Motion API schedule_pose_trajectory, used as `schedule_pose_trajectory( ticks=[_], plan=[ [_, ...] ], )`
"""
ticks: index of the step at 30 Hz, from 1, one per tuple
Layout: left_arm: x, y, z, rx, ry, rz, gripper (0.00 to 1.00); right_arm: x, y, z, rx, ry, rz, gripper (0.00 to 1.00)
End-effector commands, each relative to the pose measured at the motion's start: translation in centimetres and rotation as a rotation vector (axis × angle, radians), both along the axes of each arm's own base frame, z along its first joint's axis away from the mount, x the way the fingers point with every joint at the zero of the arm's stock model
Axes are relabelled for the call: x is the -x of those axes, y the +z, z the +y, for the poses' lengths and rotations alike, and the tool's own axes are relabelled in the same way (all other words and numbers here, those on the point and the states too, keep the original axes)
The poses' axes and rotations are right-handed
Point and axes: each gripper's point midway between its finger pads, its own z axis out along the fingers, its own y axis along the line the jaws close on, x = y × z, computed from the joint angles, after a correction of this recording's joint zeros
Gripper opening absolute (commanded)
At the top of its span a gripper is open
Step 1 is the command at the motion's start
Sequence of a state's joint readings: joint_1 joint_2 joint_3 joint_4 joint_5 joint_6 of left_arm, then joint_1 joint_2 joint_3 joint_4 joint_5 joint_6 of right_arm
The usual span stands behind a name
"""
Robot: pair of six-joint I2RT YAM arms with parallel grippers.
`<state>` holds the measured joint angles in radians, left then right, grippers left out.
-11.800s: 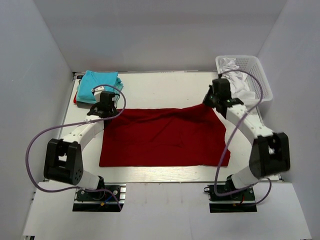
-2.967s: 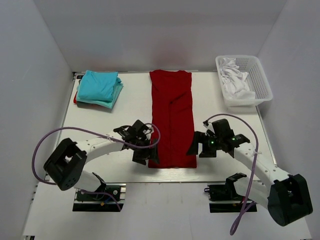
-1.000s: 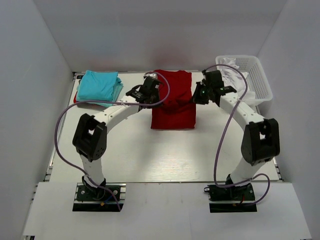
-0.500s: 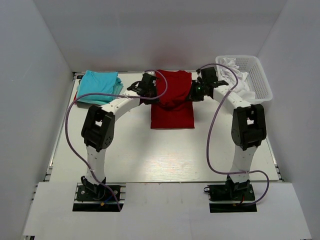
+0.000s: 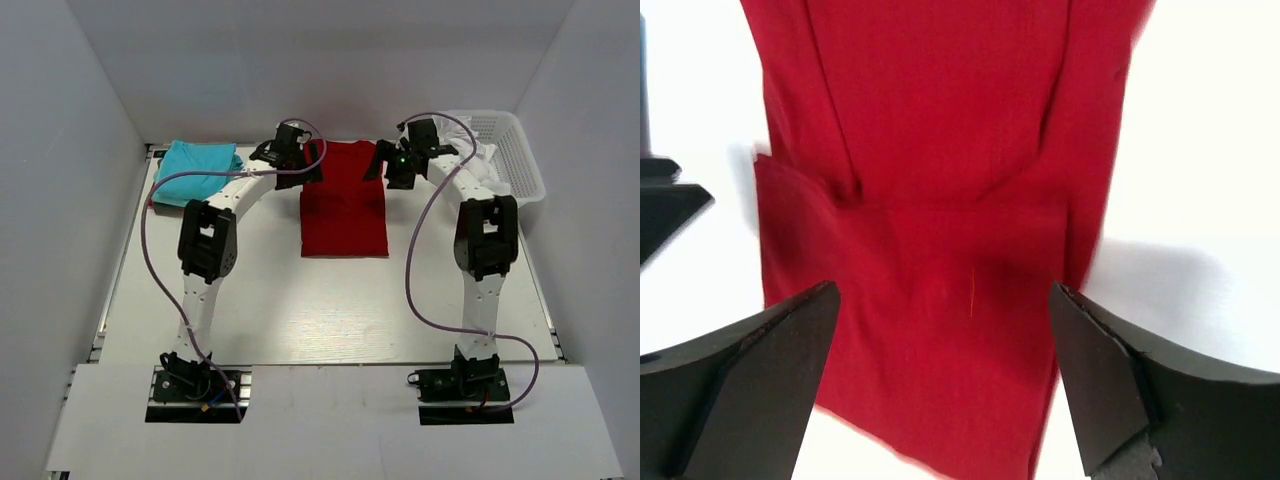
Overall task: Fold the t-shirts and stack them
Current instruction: Fold the folded rectangular tshirt in 1/3 of the way, then grab one side of the 2/3 rectangular tshirt with both arms
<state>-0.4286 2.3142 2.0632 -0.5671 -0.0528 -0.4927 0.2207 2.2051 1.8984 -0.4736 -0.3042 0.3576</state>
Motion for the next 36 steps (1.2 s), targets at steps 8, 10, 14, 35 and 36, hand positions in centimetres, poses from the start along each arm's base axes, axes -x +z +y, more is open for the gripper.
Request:
schedule_pose_trajectory(
  ticks=[8, 10, 14, 35, 36],
  plan=[
    [15.0, -0.3, 1.0, 0.083, -0.191, 0.159, 0.99, 14.4, -0.4, -2.0, -0.032, 0.067, 0.074, 0.9],
    [17.0, -2.0, 0.8, 0.122, -0.223, 0.2, 0.99, 16.3, -2.0, -2.7, -0.018, 0.064, 0.103, 0.9],
    [18.7, -4.4, 1.1, 0.134, -0.23, 0.249, 0.97, 17.9, -4.0, -2.9, -0.016, 0.08, 0.148, 0.9],
    [19.9, -10.0, 1.2, 0.029, -0.186, 0.327, 0.0, 17.6, -8.8, -1.7, -0.048, 0.094, 0.263, 0.24],
    [19.9, -10.0, 1.2, 0.029, -0.186, 0.327, 0.0, 17.7, -8.6, -1.7, -0.05, 0.091, 0.265, 0.01]
  ],
)
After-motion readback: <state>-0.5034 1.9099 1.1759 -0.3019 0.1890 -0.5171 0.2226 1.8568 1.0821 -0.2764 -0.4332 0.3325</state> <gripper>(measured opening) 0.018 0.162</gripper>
